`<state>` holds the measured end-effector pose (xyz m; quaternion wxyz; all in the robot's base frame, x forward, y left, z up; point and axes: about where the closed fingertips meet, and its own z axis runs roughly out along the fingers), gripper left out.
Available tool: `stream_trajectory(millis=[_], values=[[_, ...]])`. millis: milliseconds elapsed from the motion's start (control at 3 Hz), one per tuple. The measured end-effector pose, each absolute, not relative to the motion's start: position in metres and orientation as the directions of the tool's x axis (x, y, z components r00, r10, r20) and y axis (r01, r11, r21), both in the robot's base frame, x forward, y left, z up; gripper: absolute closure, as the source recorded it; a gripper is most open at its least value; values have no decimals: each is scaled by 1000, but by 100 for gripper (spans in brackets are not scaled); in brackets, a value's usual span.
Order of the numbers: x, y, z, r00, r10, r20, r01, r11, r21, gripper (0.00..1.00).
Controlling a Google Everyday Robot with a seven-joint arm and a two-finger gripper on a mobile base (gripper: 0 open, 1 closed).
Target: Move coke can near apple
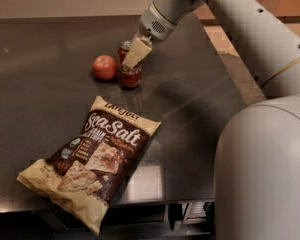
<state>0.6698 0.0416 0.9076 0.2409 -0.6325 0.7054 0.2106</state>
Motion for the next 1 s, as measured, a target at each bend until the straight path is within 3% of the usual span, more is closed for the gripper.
stream_trajectory(millis=[667,1000], values=[[671,46,902,-77,-789,-609,-994,106,-12,13],[672,49,900,-77,-789,-609,-995,104,-9,0]])
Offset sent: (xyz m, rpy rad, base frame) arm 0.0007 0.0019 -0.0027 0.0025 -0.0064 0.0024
